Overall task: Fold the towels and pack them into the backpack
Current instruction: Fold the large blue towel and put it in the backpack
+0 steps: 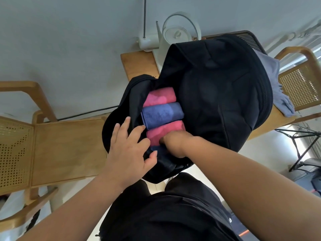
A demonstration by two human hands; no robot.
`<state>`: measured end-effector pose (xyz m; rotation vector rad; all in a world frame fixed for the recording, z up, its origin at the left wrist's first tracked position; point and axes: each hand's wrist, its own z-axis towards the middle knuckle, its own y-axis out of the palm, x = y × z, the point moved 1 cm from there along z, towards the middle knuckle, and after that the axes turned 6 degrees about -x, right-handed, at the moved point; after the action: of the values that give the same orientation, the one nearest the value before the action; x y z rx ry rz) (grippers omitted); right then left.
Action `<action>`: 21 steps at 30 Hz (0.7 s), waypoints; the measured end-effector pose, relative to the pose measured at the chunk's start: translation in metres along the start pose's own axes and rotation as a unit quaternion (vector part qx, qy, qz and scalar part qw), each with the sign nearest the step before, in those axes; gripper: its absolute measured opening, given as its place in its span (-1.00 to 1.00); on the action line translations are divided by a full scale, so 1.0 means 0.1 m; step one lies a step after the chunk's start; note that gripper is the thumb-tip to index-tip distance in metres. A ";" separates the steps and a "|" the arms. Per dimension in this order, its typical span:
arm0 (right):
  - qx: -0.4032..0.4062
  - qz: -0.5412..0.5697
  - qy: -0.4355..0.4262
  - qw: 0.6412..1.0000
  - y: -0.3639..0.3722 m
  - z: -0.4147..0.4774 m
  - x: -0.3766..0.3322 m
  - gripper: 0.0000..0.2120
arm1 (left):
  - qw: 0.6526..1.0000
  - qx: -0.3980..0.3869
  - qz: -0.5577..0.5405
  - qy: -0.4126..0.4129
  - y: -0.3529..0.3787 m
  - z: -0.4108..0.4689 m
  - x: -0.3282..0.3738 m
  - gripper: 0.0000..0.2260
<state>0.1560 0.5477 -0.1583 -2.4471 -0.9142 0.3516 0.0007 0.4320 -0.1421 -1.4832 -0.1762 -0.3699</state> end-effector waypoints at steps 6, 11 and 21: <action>0.051 0.004 0.005 0.999 -0.03 -0.05 0.11 -0.83 | 1.000 0.005 0.004 0.001 -0.02 -0.02 0.04 -0.69; 0.141 -0.093 0.022 0.985 0.00 -0.15 -0.02 -0.76 | 0.999 0.023 0.005 0.022 0.02 -0.05 0.00 -0.68; -0.098 -0.077 0.054 0.991 0.28 -0.50 0.01 -0.49 | 0.997 0.055 0.011 0.055 0.14 -0.10 -0.05 -0.67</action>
<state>0.1924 0.5119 -0.1313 -2.5210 -1.1290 0.0774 -0.0004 0.4238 -0.1584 -1.3526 -0.0906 -0.4161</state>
